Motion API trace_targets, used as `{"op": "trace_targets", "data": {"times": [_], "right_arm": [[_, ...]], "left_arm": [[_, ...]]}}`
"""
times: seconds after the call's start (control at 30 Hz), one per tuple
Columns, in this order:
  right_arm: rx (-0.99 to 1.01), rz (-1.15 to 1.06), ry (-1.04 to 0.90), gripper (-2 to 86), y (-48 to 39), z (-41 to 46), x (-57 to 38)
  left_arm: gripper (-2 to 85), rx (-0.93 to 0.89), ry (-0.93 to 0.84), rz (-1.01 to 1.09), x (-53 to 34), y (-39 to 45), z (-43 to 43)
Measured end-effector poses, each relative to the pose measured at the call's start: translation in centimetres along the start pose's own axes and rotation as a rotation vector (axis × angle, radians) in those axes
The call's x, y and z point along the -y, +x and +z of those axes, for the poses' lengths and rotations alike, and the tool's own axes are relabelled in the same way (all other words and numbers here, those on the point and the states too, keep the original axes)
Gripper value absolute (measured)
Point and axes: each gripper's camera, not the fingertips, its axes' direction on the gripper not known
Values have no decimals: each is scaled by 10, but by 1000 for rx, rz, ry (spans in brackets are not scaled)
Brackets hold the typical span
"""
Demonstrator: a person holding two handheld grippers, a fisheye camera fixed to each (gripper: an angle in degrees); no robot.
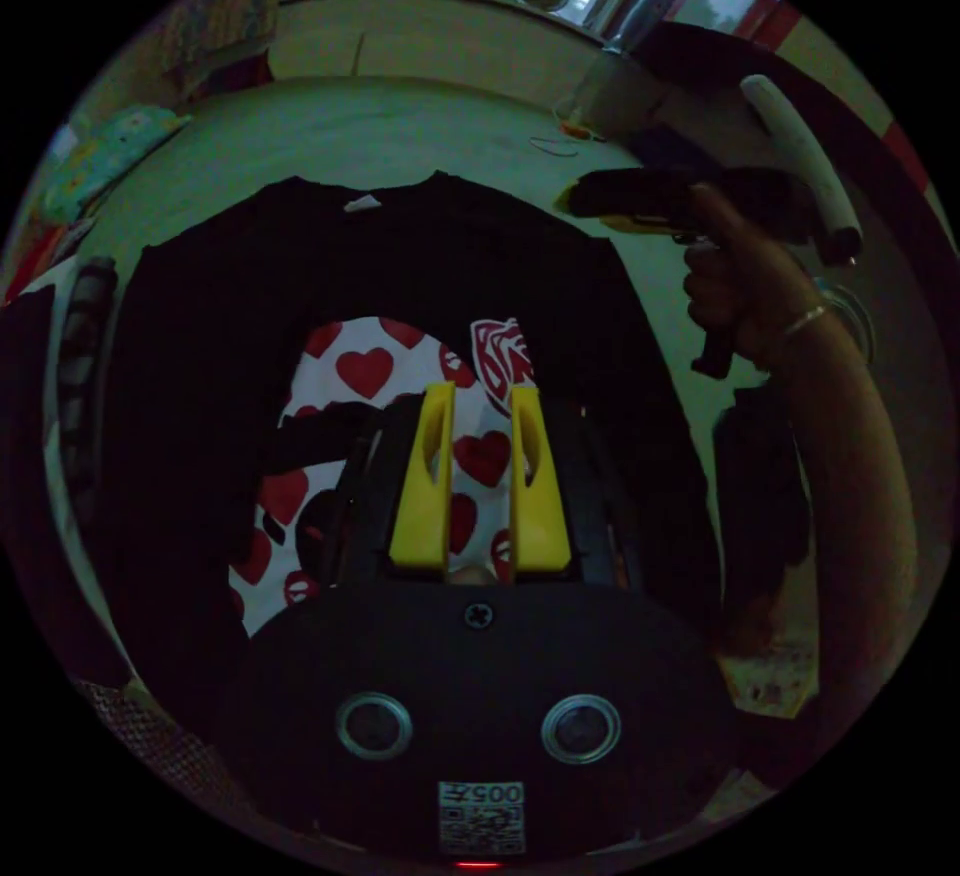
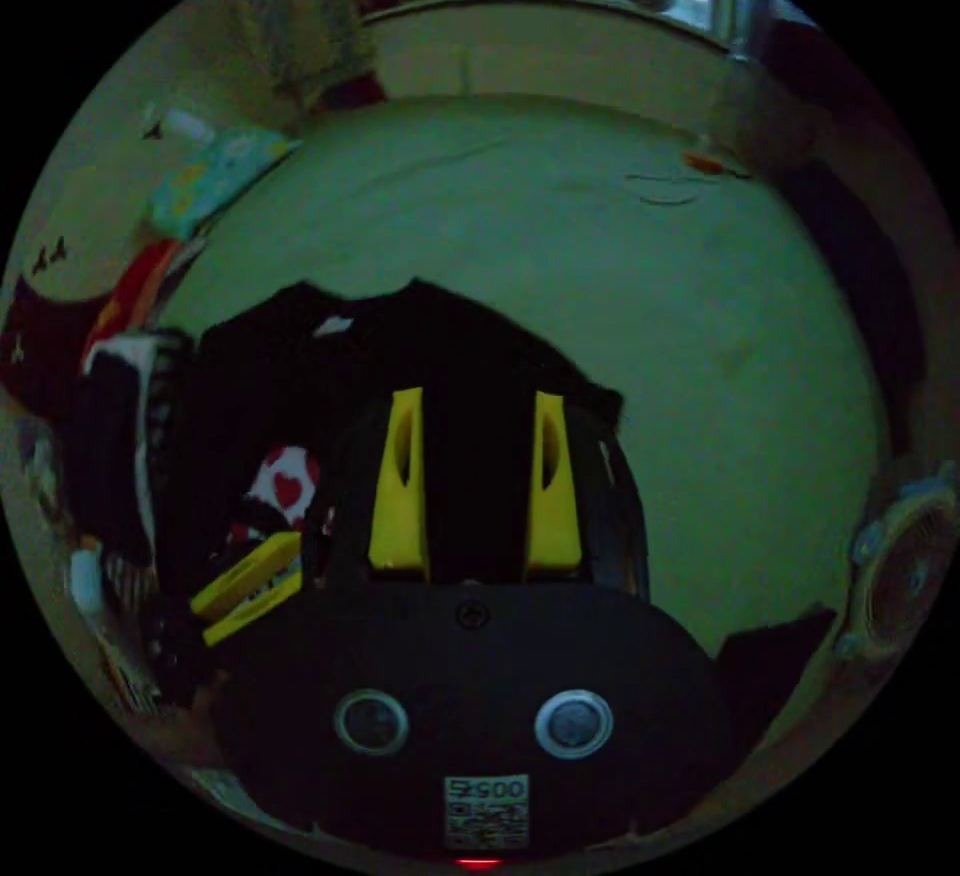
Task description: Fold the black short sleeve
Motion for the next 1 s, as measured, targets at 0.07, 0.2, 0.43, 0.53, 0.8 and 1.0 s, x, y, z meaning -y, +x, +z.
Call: {"op": "trace_targets", "data": {"times": [0.07,0.2,0.43,0.53,0.8,1.0], "right_arm": [[-11,-41,-15,121,-26,15,2],[-103,5,-59,89,-55,46,8],[-64,18,19,-12,-78,30,-1],[20,-50,48,-15,-104,17,-5],[85,-156,-1,60,-155,20,-13],[108,-244,-4,106,-169,5,-65]], "left_arm": [[92,-3,8,-40,2,-22,-3],[91,1,29,-74,6,-52,-9],[87,-30,49,-122,15,-104,-18],[86,-25,44,-115,19,-119,-20],[86,-18,42,-125,34,-161,-28],[87,-26,43,-134,49,-191,-37]]}}
